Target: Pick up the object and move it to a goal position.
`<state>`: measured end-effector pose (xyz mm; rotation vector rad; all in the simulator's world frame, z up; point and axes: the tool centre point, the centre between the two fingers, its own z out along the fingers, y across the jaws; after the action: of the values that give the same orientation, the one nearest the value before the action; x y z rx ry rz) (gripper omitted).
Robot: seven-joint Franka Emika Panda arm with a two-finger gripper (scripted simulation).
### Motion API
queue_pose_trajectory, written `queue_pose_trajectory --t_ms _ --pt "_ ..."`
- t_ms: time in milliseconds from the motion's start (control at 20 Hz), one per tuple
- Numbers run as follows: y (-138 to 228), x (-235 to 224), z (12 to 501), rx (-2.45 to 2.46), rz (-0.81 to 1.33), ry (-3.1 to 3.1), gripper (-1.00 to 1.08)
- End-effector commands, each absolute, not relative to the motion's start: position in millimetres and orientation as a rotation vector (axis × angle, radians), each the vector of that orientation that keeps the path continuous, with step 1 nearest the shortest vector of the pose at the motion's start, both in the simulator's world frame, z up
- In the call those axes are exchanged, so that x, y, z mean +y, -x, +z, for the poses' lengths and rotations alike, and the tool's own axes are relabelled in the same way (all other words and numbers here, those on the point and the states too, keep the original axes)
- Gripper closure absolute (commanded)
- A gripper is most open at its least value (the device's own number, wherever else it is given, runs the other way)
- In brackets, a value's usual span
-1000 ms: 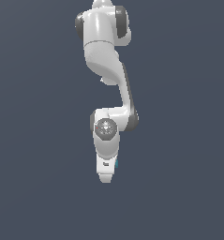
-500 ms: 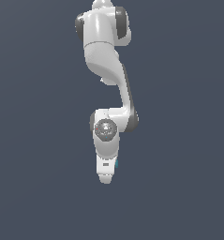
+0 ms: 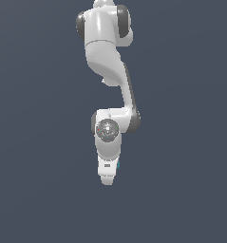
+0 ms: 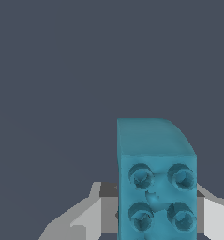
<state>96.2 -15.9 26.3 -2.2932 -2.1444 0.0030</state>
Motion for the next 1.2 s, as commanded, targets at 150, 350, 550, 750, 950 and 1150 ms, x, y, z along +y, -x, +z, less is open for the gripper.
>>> queue_pose_trajectory --t_ms 150,350,550,750,950,1150 --pt "-92.4 -12.6 46.7 -2.146 0.001 2.294 1.08" --pt "-86.4 -8.3 71.7 -2.147 0.002 2.294 1.08" --pt "-78.2 -2.3 107.0 -2.147 0.003 2.295 1.08" --pt "-68.1 5.5 151.6 -2.148 0.004 2.294 1.08" --pt "-58.3 13.5 197.3 -2.149 0.004 2.294 1.08" --pt "-49.4 21.0 240.3 -2.149 0.003 2.293 1.08"
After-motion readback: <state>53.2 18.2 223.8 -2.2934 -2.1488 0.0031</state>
